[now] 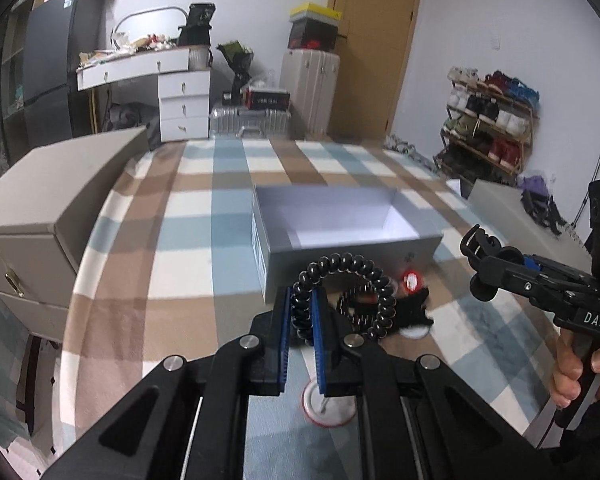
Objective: Organize jewelry
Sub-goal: 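Carry the coiled tie and claw clip into the grey box and open both tools, then move the right tool to the long black hair clip and grasp it, then grasp a white round badge with the left tool while the right tool holds the black clip, then lower the badge and black clip into the grey box and open both tools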
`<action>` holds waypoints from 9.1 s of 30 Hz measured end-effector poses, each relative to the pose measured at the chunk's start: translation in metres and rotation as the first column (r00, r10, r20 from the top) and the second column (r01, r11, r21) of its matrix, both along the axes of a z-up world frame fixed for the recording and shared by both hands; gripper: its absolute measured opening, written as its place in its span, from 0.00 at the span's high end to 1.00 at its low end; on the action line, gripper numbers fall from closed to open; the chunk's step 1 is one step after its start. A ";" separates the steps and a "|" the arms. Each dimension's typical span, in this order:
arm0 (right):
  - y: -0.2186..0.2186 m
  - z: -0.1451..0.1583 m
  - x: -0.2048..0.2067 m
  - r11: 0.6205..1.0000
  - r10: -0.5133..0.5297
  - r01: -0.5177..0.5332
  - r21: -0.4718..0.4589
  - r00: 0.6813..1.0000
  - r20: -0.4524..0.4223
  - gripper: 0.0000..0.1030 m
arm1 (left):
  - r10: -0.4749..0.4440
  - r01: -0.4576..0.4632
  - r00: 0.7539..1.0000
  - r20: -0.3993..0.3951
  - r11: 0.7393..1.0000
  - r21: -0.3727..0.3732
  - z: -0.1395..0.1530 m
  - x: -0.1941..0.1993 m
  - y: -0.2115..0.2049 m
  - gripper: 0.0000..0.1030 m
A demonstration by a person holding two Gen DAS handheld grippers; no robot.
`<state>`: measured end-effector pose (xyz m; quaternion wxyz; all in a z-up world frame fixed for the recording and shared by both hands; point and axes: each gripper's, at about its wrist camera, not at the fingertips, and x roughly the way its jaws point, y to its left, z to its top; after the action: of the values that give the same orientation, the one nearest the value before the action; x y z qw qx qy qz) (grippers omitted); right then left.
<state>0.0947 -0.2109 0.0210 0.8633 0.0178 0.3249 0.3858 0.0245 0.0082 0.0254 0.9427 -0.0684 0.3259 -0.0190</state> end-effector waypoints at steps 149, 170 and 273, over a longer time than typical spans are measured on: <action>0.071 -0.060 -0.006 0.937 -0.029 0.012 -0.350 0.999 -0.044 0.06 | 0.120 -0.121 0.993 -0.017 0.991 -0.055 -0.036 -0.020 0.022 0.01; 0.026 -0.034 -0.005 0.990 -0.027 0.022 -0.136 0.999 -0.038 0.06 | -0.056 0.072 0.983 -0.176 0.994 0.083 -0.044 -0.013 -0.020 0.01; 0.039 -0.006 0.055 0.998 -0.064 0.064 0.002 0.996 0.063 0.00 | 0.044 -0.044 0.999 0.008 0.998 0.039 -0.003 0.057 -0.017 0.47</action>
<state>0.1502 -0.1720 0.0146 0.8849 0.0162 0.2969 0.3584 0.0817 -0.0084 0.0226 0.9452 -0.0571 0.3215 0.0077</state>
